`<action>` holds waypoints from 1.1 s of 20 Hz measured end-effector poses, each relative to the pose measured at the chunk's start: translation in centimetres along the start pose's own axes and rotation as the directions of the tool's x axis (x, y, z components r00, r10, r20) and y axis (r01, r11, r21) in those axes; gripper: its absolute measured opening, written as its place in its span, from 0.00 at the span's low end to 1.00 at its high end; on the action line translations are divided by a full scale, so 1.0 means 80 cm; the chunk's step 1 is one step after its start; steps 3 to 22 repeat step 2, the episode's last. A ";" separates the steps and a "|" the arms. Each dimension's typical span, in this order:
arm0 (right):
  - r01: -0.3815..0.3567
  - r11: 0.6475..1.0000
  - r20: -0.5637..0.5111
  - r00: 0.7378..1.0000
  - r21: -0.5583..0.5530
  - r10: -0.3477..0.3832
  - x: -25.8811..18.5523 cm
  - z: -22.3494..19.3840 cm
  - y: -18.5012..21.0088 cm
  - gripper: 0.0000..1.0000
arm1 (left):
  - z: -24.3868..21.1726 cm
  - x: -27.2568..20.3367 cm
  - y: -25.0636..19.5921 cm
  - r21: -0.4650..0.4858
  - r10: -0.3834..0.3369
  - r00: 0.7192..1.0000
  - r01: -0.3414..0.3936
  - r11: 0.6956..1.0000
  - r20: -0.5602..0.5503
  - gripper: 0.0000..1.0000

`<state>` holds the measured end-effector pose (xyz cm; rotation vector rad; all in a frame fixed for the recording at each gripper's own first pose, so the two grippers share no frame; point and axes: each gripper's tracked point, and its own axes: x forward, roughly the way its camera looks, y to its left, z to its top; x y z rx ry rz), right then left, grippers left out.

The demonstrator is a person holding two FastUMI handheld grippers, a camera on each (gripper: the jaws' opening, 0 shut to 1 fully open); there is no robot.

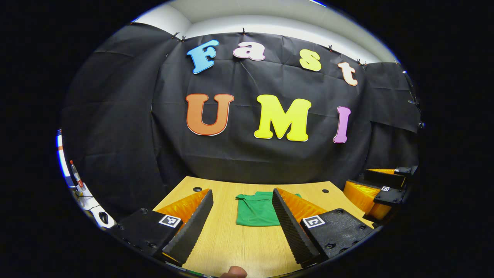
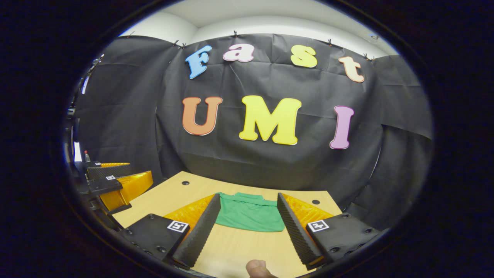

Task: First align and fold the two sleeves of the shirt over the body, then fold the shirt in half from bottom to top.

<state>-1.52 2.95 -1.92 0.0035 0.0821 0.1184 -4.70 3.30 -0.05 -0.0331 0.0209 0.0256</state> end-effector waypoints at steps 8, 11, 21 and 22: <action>0.010 1.000 0.013 1.000 0.001 -0.010 0.000 0.003 -0.008 0.94 | 0.005 0.003 -0.011 0.006 -0.022 1.000 0.022 1.000 0.008 0.98; 0.010 1.000 0.013 1.000 0.001 -0.010 0.000 0.003 -0.008 0.94 | 0.005 0.003 -0.011 0.006 -0.022 1.000 0.022 1.000 0.008 0.98; 0.010 1.000 0.013 1.000 0.001 -0.010 0.000 0.003 -0.008 0.94 | 0.005 0.003 -0.011 0.006 -0.022 1.000 0.022 1.000 0.008 0.98; 0.010 1.000 0.013 1.000 0.001 -0.010 0.000 0.003 -0.008 0.94 | 0.005 0.003 -0.011 0.006 -0.022 1.000 0.022 1.000 0.008 0.98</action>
